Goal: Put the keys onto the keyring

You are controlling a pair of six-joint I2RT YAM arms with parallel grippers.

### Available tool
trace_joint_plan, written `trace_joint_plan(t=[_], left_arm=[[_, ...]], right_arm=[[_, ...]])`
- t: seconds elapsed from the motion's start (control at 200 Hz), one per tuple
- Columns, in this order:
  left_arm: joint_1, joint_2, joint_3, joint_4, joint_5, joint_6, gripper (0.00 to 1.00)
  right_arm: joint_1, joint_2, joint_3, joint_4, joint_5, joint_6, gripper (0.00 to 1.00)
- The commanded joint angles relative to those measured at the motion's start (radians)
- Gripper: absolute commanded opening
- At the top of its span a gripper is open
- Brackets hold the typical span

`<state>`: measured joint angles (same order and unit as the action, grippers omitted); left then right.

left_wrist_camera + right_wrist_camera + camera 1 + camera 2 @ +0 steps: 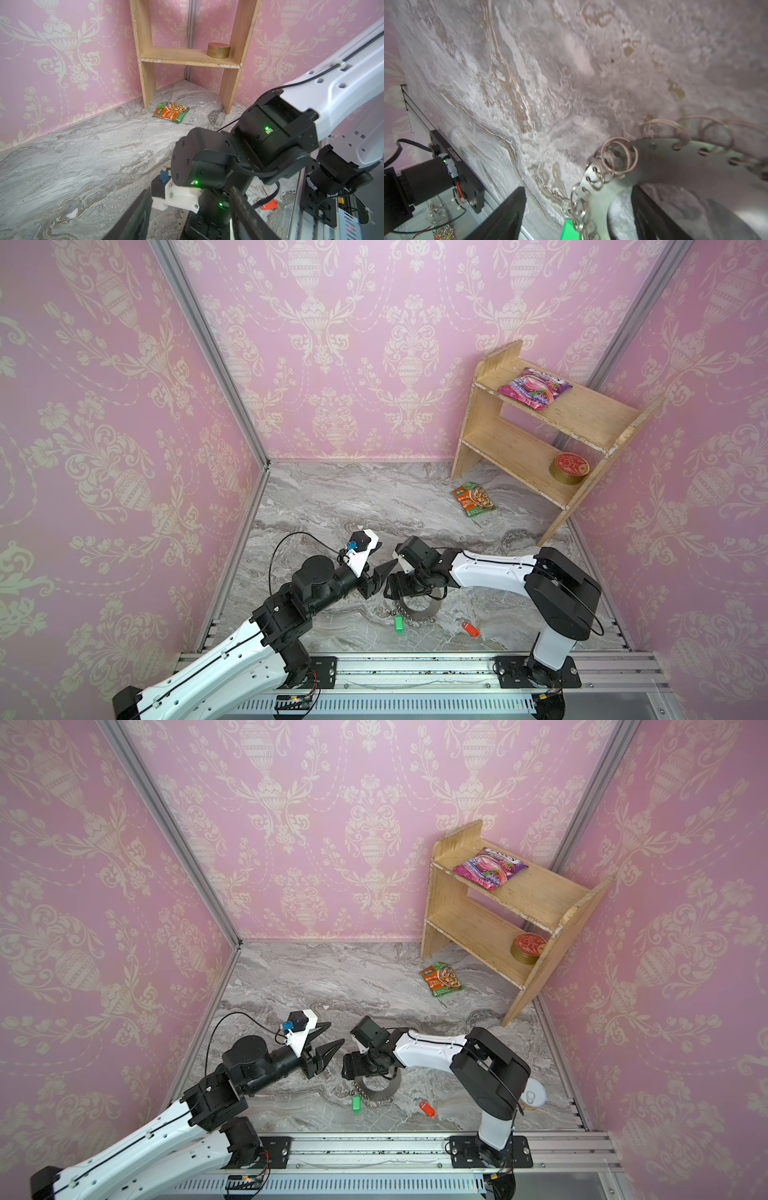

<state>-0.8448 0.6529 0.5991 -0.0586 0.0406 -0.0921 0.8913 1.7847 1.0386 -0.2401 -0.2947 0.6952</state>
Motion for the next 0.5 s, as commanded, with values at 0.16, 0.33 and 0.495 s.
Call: trace_joint_plan(t=[0.16, 0.33, 0.495], left_arm=[[0.001, -0.040, -0.002, -0.091, -0.057, -0.024, 0.63], [0.002, -0.028, -0.028, -0.042, -0.058, -0.057, 0.63], [0.002, 0.009, -0.027, -0.006, -0.047, -0.074, 0.63]], right_arm=[[0.024, -0.185, -0.008, -0.317, 0.148, -0.219, 0.76], [0.036, -0.318, -0.119, -0.458, 0.176, -0.199, 0.63], [0.033, -0.366, -0.272, -0.286, 0.080, -0.031, 0.54]])
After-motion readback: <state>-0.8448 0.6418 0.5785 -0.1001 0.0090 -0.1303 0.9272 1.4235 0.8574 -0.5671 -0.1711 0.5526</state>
